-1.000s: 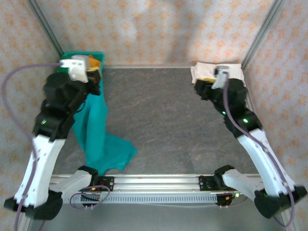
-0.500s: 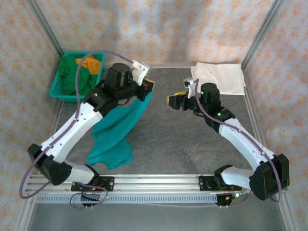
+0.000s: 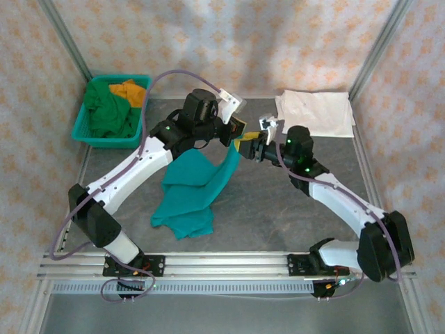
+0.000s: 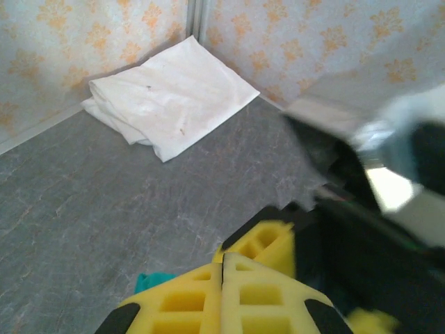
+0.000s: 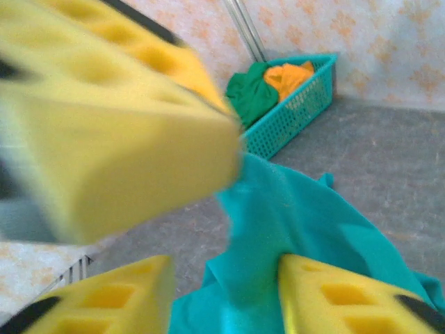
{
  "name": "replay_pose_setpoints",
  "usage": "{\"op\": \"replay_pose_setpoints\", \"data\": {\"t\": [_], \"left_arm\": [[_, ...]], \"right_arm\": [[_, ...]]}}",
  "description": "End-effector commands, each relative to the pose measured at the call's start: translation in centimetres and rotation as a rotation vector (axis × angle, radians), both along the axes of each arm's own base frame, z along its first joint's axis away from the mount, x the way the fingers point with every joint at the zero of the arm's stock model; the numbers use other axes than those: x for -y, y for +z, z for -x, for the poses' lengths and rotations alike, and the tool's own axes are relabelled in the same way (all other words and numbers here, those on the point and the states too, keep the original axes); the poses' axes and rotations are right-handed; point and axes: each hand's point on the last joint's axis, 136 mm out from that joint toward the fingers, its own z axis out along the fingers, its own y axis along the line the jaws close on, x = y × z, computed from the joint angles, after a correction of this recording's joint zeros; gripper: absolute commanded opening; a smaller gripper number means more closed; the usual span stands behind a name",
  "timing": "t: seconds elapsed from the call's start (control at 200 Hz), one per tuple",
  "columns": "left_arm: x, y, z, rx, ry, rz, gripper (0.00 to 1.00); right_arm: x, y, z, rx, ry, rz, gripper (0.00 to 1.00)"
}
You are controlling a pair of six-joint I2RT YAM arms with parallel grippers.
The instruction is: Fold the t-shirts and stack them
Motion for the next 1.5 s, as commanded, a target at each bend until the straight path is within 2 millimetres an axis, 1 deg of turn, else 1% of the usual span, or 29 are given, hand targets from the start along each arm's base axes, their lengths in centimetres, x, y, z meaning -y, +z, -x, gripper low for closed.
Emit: {"op": "replay_pose_setpoints", "data": {"t": [0.0, 0.025, 0.04, 0.055, 0.08, 0.14, 0.19, 0.21, 0.215, 0.28, 0.37, 0.46, 0.53, 0.626, 0.776, 0.821, 0.831, 0.836, 0.871, 0.971, 1.016, 1.101, 1.141, 1.231, 1.296, 1.371, 1.391, 1.446, 1.491], "left_arm": [[-0.8, 3.6, 0.4, 0.082, 0.032, 0.052, 0.00], [-1.4, 3.7, 0.3, 0.096, 0.060, 0.045, 0.00], [-1.9, 3.8, 0.2, 0.104, 0.081, 0.039, 0.07], [-2.4, 3.8, 0.2, 0.111, 0.100, 0.036, 0.20], [-3.6, 4.0, 0.0, 0.127, 0.146, 0.033, 0.34], [-6.9, 4.1, -0.5, 0.149, 0.260, 0.058, 0.47], [-9.9, 3.8, -1.0, 0.146, 0.346, 0.108, 0.66], [-11.2, 3.5, -1.3, 0.141, 0.390, 0.126, 0.72], [-11.6, 3.4, -1.4, 0.138, 0.401, 0.128, 0.73], [-15.6, 0.9, -2.5, 0.087, 0.538, 0.122, 0.74], [-18.7, -4.2, -3.7, -0.018, 0.655, -0.001, 0.73], [-19.2, -9.4, -5.1, -0.108, 0.675, -0.135, 0.78], [-19.3, -12.5, -6.6, -0.185, 0.678, -0.179, 0.78], [-19.4, -15.5, -9.2, -0.266, 0.687, -0.177, 0.81], [-21.3, -19.6, -12.4, -0.354, 0.772, -0.276, 0.85], [-21.4, -20.5, -13.2, -0.368, 0.770, -0.294, 0.88], [-21.5, -21.0, -13.3, -0.381, 0.771, -0.303, 0.90], [-21.5, -21.8, -13.5, -0.393, 0.772, -0.313, 0.90], [-21.9, -22.7, -13.8, -0.421, 0.782, -0.340, 0.93], [-22.1, -24.8, -15.1, -0.464, 0.780, -0.381, 0.92], [-22.4, -25.6, -15.5, -0.472, 0.791, -0.394, 0.87], [-23.6, -27.2, -15.7, -0.515, 0.832, -0.417, 0.82], [-24.1, -27.6, -15.5, -0.531, 0.849, -0.419, 0.80], [-25.3, -27.9, -14.7, -0.526, 0.902, -0.430, 0.80], [-25.5, -28.0, -14.5, -0.513, 0.907, -0.414, 0.78], [-25.4, -28.6, -14.6, -0.534, 0.899, -0.404, 0.63], [-25.3, -28.7, -14.7, -0.539, 0.896, -0.404, 0.55], [-25.1, -28.8, -14.9, -0.540, 0.886, -0.402, 0.24], [-25.1, -28.7, -15.1, -0.537, 0.884, -0.398, 0.13]], "right_arm": [[0.5, 2.2, -1.6, 0.089, -0.082, -0.029, 0.23], [0.9, 2.1, -1.8, 0.096, -0.111, -0.026, 0.19], [1.1, 2.1, -1.9, 0.100, -0.123, -0.023, 0.18], [1.4, 1.9, -2.0, 0.101, -0.140, -0.019, 0.16], [1.9, 1.8, -2.0, 0.105, -0.161, -0.015, 0.14], [3.1, 1.3, -2.0, 0.104, -0.205, -0.009, 0.11], [4.0, 0.6, -2.1, 0.088, -0.242, 0.003, 0.07], [4.5, -0.3, -2.3, 0.067, -0.261, 0.018, 0.05], [4.7, 0.0, -2.1, 0.074, -0.266, 0.013, 0.05], [6.2, -0.6, -2.0, 0.059, -0.320, 0.028, 0.01], [8.0, -1.9, -2.1, 0.030, -0.399, 0.054, 0.00], [10.0, -3.1, -2.5, 0.002, -0.483, 0.076, 0.00], [11.0, -3.7, -2.7, -0.017, -0.528, 0.091, 0.00], [11.9, -4.8, -2.9, -0.044, -0.576, 0.115, 0.00], [13.1, -5.9, -2.8, -0.062, -0.630, 0.135, 0.00], [13.2, -6.1, -2.8, -0.065, -0.635, 0.140, 0.00], [13.2, -6.1, -2.7, -0.065, -0.636, 0.140, 0.00], [13.3, -6.2, -2.7, -0.066, -0.637, 0.141, 0.00], [13.4, -6.4, -2.6, -0.068, -0.642, 0.146, 0.00], [13.6, -6.6, -2.5, -0.070, -0.649, 0.153, 0.00], [13.7, -6.8, -2.5, -0.073, -0.651, 0.158, 0.00], [13.7, -6.5, -2.5, -0.067, -0.652, 0.154, 0.00], [13.8, -6.4, -2.5, -0.066, -0.659, 0.151, 0.00], [13.9, -6.2, -2.6, -0.067, -0.664, 0.156, 0.00], [13.8, -6.2, -2.7, -0.068, -0.660, 0.165, 0.00], [13.8, -6.2, -2.7, -0.062, -0.659, 0.165, 0.00], [13.8, -6.1, -2.8, -0.061, -0.660, 0.165, 0.00], [13.9, -6.1, -2.9, -0.067, -0.665, 0.175, 0.00], [13.9, -6.0, -3.0, -0.075, -0.666, 0.181, 0.00]]}}
